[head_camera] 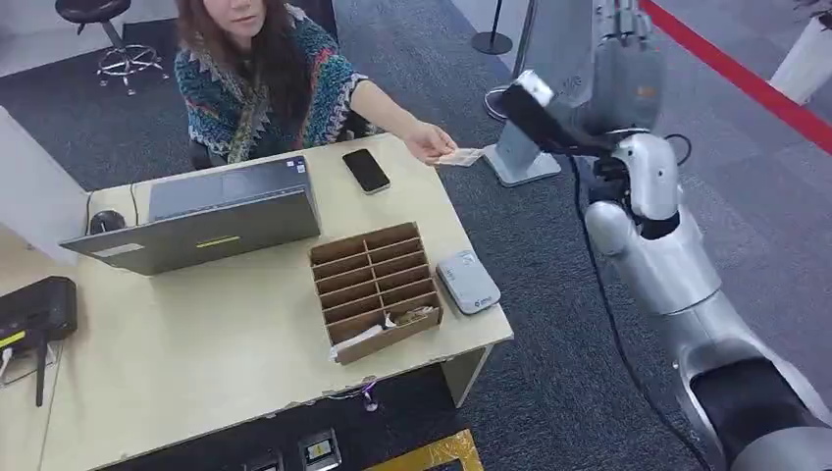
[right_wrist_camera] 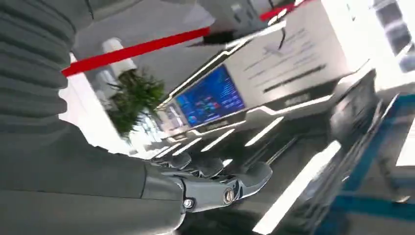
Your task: Pass the card to the sensor for recognition and then transmit it.
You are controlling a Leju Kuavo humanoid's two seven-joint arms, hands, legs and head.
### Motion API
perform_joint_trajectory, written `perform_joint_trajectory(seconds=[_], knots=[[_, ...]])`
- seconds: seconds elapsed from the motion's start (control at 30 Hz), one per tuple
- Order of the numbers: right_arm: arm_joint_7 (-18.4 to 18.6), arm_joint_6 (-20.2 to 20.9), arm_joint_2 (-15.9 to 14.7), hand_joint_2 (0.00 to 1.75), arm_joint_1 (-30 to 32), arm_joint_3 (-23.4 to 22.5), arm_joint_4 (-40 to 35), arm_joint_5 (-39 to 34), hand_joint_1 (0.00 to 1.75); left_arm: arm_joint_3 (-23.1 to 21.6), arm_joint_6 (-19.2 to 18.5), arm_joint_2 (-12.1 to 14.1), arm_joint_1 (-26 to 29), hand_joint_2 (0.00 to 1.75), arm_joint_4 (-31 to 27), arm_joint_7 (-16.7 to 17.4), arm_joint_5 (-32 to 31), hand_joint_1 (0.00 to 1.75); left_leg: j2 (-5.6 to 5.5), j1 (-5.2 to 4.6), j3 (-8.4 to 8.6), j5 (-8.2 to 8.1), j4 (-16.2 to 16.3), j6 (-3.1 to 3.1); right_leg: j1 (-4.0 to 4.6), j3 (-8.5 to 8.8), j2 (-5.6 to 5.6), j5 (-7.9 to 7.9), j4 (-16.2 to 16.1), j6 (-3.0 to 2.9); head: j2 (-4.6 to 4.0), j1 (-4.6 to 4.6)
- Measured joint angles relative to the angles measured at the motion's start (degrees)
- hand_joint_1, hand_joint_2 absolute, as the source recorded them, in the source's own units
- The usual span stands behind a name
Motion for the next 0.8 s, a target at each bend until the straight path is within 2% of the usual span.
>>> perform_joint_trajectory(seconds=[0.07,0.17,0.3,0.47,0.8], knots=[[0.0,1.34,-0.04,1.75,-0.51,1.75,0.0,0.54,0.0,-0.2,-0.15,0.0,-0.08,0.0,-0.02,0.06,0.07,0.0,0.0,0.0,0.0,0.0,0.0,0.0,0.0,0.0,0.0,0.0,0.0,0.0,0.0,0.0],[0.11,4.75,-0.02,1.75,-2.64,9.79,0.2,1.55,0.0,-1.12,-0.44,0.09,-0.53,0.0,-0.04,0.35,0.48,0.0,0.03,0.04,-0.02,0.0,0.0,-0.01,0.04,-0.07,0.05,0.0,0.0,-0.01,0.0,-0.02],[0.31,6.93,0.06,1.75,-4.17,16.48,1.03,0.37,0.0,-1.86,-0.57,0.2,-0.85,0.0,-0.13,0.37,1.03,0.0,0.0,0.07,-0.05,0.0,0.0,-0.01,0.07,-0.08,0.01,-0.03,0.0,-0.05,0.0,-0.02],[0.37,7.66,0.06,1.75,-5.08,21.34,2.64,-0.56,0.0,-2.1,-0.57,0.35,-0.85,0.0,-0.13,0.37,1.49,0.0,0.02,0.07,-0.06,-0.02,0.0,-0.03,0.07,-0.11,0.05,-0.04,0.0,-0.06,0.0,-0.02],[0.63,7.31,0.06,1.75,-6.26,25.75,5.33,-1.46,0.0,-2.85,-0.44,0.61,-0.8,0.0,-0.13,0.37,2.19,0.0,0.03,0.07,-0.07,-0.02,0.0,-0.03,0.08,-0.13,0.05,-0.04,-0.01,-0.06,0.0,0.0]])
